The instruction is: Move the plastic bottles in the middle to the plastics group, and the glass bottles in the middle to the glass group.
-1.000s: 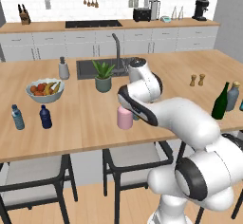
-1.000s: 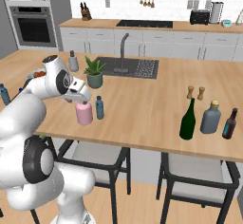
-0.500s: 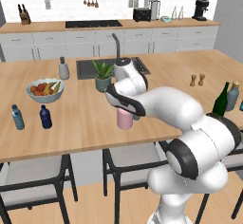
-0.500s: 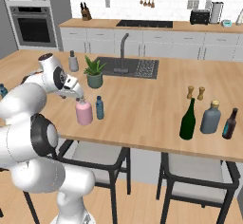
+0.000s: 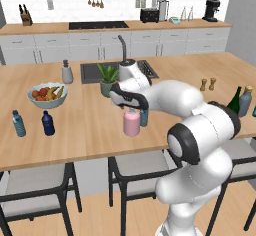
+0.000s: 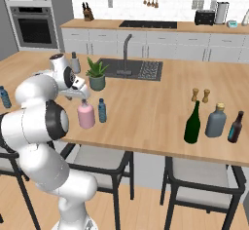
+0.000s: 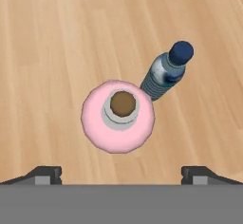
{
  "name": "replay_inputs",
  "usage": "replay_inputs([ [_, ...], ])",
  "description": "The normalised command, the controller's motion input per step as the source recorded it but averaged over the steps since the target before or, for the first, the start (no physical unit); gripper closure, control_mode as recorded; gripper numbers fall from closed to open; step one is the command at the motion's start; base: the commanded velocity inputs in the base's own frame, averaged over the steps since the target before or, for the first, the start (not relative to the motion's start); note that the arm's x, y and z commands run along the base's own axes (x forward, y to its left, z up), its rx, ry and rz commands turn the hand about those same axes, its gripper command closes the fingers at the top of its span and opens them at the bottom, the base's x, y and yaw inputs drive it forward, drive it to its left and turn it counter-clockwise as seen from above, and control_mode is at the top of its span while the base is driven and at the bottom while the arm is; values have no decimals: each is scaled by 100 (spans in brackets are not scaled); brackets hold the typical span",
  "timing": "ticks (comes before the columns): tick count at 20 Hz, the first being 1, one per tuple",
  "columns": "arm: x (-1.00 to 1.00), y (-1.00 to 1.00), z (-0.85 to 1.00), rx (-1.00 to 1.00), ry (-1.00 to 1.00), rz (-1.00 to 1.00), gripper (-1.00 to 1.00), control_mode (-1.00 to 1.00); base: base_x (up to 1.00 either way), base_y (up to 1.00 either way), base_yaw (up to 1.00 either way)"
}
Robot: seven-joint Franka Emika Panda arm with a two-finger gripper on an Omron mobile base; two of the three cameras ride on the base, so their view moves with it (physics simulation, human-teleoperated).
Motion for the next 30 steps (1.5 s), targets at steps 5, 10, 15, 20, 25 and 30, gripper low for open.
replay_inputs([
  [5,20,0,-18,0,1,0,-100,-100,0,0,0],
  [10,2,-2,-21,0,0,0,-100,-100,0,0,0],
  [15,20,-10,-15,0,0,0,-100,-100,0,0,0],
  [20,14,-11,-9,0,0,0,-100,-100,0,0,0],
  [25,13,0,-9,0,0,0,-100,-100,0,0,0],
  [30,13,0,-13,0,0,0,-100,-100,0,0,0],
])
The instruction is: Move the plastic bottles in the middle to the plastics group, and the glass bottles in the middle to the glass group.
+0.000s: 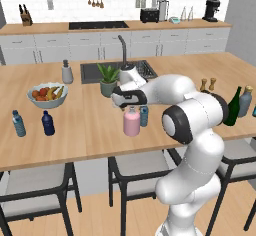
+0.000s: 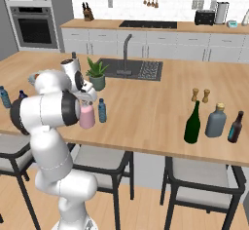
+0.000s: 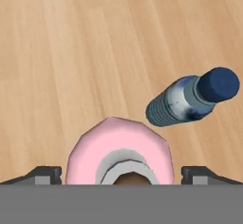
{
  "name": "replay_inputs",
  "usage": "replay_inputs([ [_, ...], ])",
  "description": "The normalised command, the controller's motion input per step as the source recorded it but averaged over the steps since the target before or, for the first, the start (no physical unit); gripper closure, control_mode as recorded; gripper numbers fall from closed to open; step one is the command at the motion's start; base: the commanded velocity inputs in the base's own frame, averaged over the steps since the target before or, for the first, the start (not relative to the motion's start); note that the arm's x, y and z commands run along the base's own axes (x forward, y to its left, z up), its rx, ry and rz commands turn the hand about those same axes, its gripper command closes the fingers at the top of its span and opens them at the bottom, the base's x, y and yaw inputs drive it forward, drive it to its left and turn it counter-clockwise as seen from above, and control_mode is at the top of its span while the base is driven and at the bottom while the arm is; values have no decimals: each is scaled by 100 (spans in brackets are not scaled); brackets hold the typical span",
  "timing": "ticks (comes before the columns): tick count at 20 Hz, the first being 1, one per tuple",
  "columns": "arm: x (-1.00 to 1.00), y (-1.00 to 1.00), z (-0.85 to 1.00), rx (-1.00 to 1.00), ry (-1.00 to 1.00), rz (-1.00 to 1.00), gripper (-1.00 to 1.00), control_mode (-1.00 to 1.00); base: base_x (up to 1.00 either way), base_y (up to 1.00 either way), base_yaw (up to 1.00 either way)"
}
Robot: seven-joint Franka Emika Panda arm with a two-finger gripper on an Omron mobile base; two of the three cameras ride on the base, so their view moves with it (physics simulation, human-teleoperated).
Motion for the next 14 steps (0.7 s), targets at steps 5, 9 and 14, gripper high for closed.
replay_inputs([
  [5,3,-1,-7,0,0,0,-100,-100,0,0,0],
  [9,-3,0,-2,0,0,0,100,-100,0,0,0],
  [14,1,-6,-9,0,1,0,100,-100,0,0,0],
])
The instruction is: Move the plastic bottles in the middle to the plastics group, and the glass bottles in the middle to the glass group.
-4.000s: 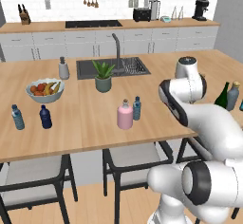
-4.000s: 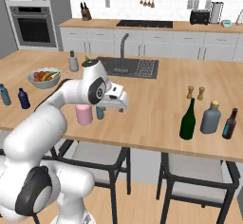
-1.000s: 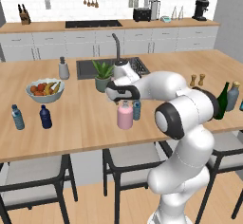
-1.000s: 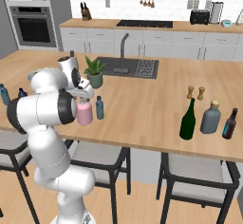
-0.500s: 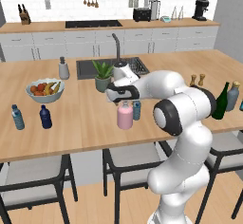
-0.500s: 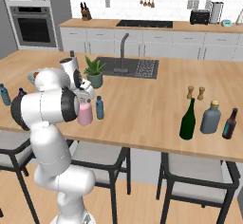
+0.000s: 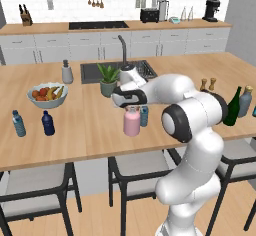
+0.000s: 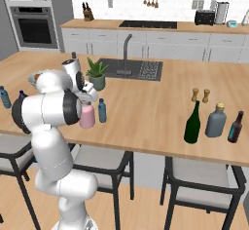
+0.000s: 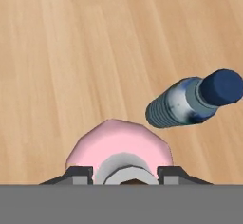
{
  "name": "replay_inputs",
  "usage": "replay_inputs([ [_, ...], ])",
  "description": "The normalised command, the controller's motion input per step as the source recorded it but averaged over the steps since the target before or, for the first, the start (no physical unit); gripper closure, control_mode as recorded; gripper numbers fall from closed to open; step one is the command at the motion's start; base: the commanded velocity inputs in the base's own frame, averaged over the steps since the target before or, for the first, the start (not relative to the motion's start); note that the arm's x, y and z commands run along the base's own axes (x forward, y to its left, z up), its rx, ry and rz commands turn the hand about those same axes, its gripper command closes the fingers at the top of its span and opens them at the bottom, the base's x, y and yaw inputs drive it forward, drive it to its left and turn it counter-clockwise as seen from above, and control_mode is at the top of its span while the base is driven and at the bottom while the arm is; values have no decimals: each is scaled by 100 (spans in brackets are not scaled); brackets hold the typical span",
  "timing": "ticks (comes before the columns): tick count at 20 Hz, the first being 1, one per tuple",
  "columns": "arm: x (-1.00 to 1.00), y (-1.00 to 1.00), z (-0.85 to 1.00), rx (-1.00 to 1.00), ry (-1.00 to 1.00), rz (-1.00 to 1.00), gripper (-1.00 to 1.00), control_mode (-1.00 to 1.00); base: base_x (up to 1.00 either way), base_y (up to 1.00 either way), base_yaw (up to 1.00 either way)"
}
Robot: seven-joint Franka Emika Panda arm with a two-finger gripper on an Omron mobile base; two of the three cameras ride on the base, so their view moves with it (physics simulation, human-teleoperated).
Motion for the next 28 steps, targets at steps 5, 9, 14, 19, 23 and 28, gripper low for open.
replay_inputs([
  [5,-2,-18,-3,0,0,0,100,-100,0,0,0],
  [9,-66,-26,25,4,5,0,100,-100,0,0,0],
  [14,-92,-31,25,0,2,0,100,-100,0,0,0],
  [19,-71,-72,13,0,0,0,100,-100,0,0,0],
  [23,-61,-85,4,0,0,0,100,-100,0,0,0],
  [28,-28,-95,5,0,0,0,100,-100,0,0,0],
])
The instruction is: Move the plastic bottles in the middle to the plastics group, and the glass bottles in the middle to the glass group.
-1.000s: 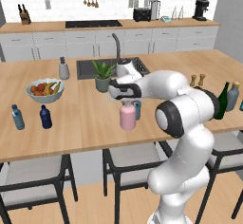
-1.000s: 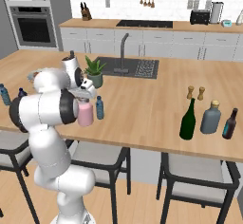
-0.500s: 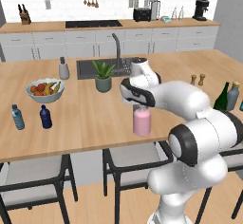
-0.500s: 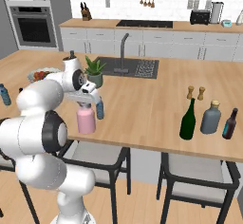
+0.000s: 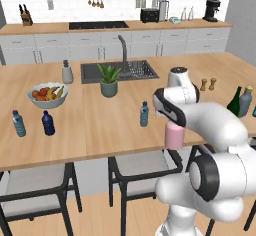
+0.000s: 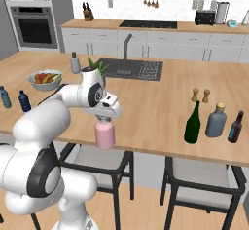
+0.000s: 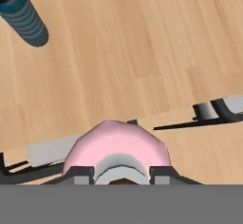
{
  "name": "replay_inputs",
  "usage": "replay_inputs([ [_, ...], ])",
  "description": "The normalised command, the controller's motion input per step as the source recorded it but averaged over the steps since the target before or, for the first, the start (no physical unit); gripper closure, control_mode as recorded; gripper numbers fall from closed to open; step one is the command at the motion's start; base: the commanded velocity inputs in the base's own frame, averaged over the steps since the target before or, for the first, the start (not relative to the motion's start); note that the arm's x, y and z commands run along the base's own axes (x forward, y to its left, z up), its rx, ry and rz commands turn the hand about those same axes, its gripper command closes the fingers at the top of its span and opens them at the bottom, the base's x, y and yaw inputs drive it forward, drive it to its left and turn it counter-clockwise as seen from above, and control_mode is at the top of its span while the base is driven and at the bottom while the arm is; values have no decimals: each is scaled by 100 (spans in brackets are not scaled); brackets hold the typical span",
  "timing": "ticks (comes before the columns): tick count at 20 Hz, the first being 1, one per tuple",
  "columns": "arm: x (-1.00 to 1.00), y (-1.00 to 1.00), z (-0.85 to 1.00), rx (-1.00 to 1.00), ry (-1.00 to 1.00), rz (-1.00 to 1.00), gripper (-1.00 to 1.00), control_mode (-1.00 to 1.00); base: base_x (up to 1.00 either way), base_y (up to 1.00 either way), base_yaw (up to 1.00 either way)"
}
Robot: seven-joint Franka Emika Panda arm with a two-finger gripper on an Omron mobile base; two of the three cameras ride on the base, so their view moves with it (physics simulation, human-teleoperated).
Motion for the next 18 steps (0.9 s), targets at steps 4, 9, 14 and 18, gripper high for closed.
replay_inputs([
  [4,-3,-100,14,0,0,0,100,-100,0,0,0],
  [9,0,-98,7,0,0,0,100,-100,0,0,0],
  [14,1,-93,2,0,0,3,100,-100,0,0,0],
  [18,1,-97,2,0,0,3,100,-100,0,0,0],
])
